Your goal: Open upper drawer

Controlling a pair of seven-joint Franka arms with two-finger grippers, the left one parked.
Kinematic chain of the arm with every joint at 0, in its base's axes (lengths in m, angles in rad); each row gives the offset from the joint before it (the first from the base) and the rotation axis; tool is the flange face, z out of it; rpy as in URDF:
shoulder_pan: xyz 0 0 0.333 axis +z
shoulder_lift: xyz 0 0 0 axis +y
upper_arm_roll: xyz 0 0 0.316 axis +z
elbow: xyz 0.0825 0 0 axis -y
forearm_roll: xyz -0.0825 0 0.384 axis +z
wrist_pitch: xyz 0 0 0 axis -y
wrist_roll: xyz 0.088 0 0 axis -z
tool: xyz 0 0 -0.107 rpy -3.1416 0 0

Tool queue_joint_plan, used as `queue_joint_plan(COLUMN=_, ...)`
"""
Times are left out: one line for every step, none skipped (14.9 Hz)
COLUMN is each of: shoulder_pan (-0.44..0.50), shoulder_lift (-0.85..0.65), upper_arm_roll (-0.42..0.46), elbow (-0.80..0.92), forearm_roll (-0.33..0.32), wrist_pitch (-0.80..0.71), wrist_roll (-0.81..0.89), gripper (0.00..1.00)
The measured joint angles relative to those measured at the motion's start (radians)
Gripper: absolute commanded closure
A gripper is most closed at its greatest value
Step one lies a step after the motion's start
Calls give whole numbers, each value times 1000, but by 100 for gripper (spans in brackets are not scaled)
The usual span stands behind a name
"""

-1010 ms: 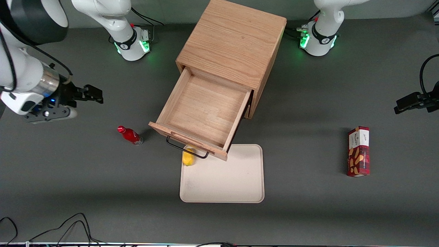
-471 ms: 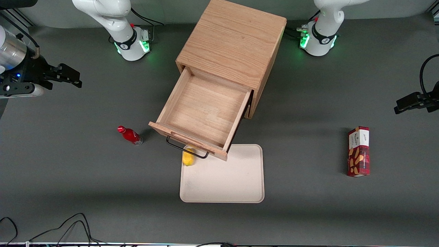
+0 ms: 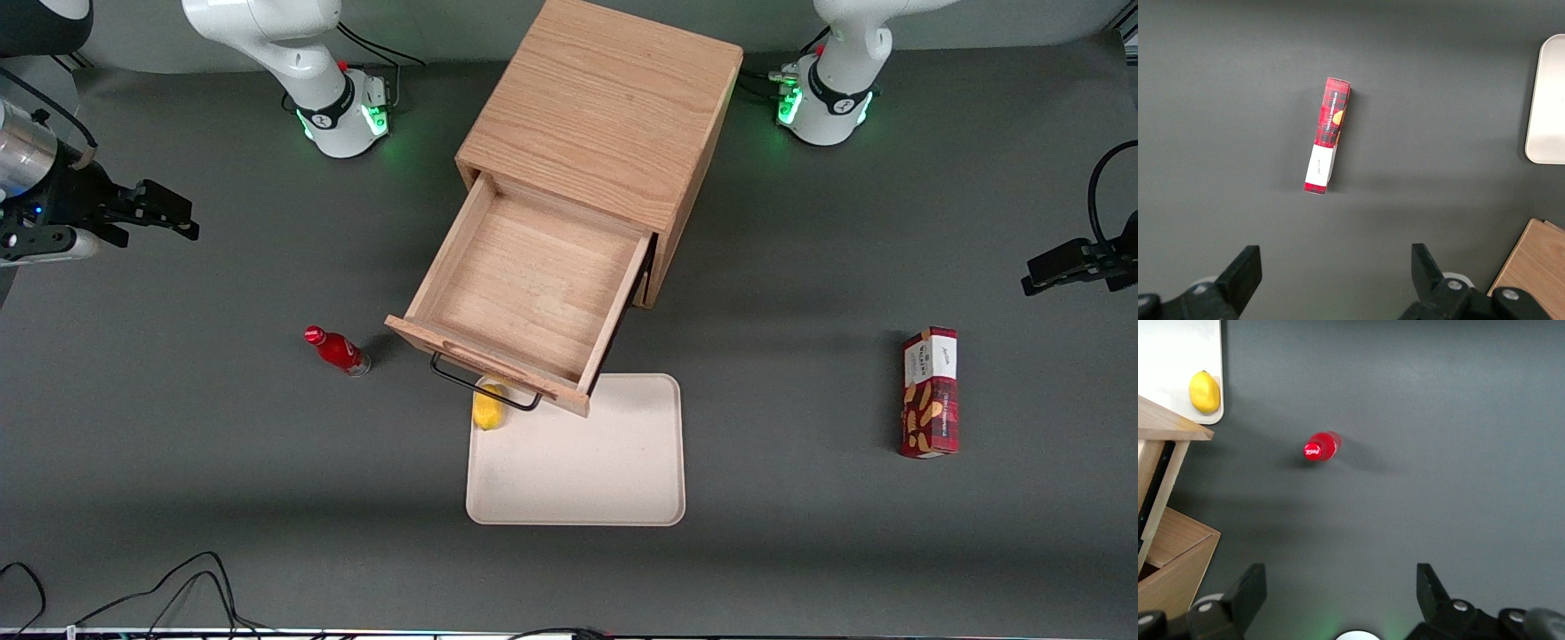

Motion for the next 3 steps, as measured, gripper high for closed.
queue_joint_plan(shoulder_pan=0, shoulder_lift=-6, upper_arm_roll=0, elbow=-9, forearm_roll=0, wrist_pitch=5, wrist_roll=0, gripper=0)
queue_joint_plan(shoulder_pan=0, shoulder_lift=-9, upper_arm_roll=-1, elbow=-12, forearm_roll=0, wrist_pitch=7, wrist_roll=0, gripper=0)
queue_joint_plan(shoulder_pan=0, shoulder_lift=-11, upper_arm_roll=-1, elbow=-14, forearm_roll=0, wrist_pitch=8, wrist_roll=0, gripper=0)
